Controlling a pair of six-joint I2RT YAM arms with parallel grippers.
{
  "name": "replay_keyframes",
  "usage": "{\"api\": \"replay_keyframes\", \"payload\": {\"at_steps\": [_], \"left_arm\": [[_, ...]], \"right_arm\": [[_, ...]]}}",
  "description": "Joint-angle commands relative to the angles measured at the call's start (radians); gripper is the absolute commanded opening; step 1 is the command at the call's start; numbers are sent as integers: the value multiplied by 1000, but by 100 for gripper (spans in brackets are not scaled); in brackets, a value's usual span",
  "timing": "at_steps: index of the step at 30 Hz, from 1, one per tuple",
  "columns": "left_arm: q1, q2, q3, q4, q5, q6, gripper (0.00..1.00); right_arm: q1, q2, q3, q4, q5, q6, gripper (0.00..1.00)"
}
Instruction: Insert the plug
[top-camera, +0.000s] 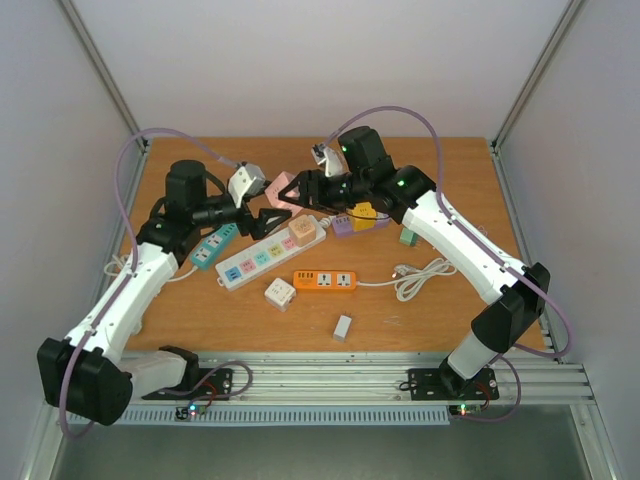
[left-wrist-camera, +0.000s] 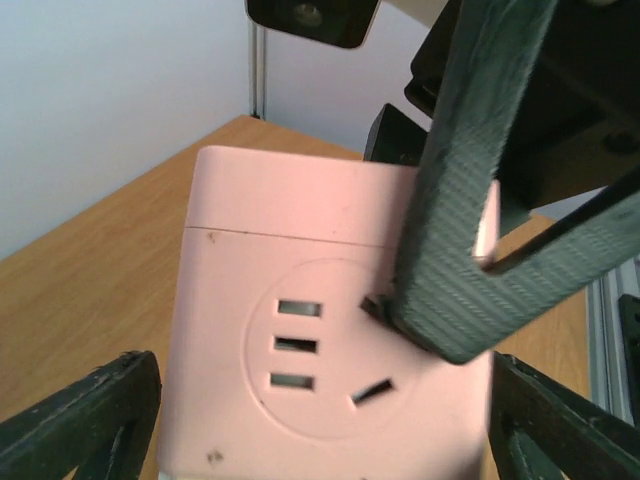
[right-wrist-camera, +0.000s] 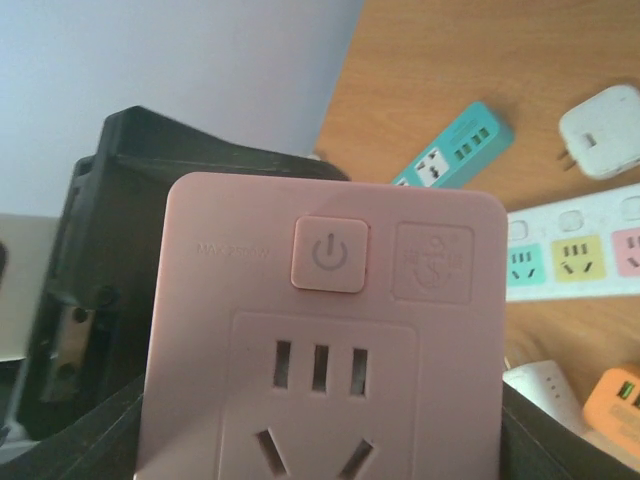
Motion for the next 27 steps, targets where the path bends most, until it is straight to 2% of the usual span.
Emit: {"api": "replay_keyframes", "payload": {"at_steps": [1,5,8,12,19,22,24,25,27], "left_arm": [[-5,17,22,-1,45,93,84],[-6,6,15,24,61,89,65],[-6,-11,-10,59,113,95,56],[-8,-15,-14,32,165,168,47],[-8,-15,-20,-18,165,301,42],[-8,-15,-24,-24,182,312,42],[-8,-18,-26,-27,167,310,46],[-8,-23,-23,-32,153,299,55],[-8,-41,-24,-17,100,261,76]], "right_arm": [[4,-50,29,20,-116,40,53],[6,-57,31,-1,-136,45,55],[6,-50,31,-10,-155,55,61],[6,-51,21,8,-137,86,77],[5,-31,25,4,-120,121,77],[6,-22,22,-8,-113,122,71],[6,-19,19,-7,-106,114,56],[5,-18,18,-11,-93,110,48],[6,-15,21,-16,-66,74,42]]}}
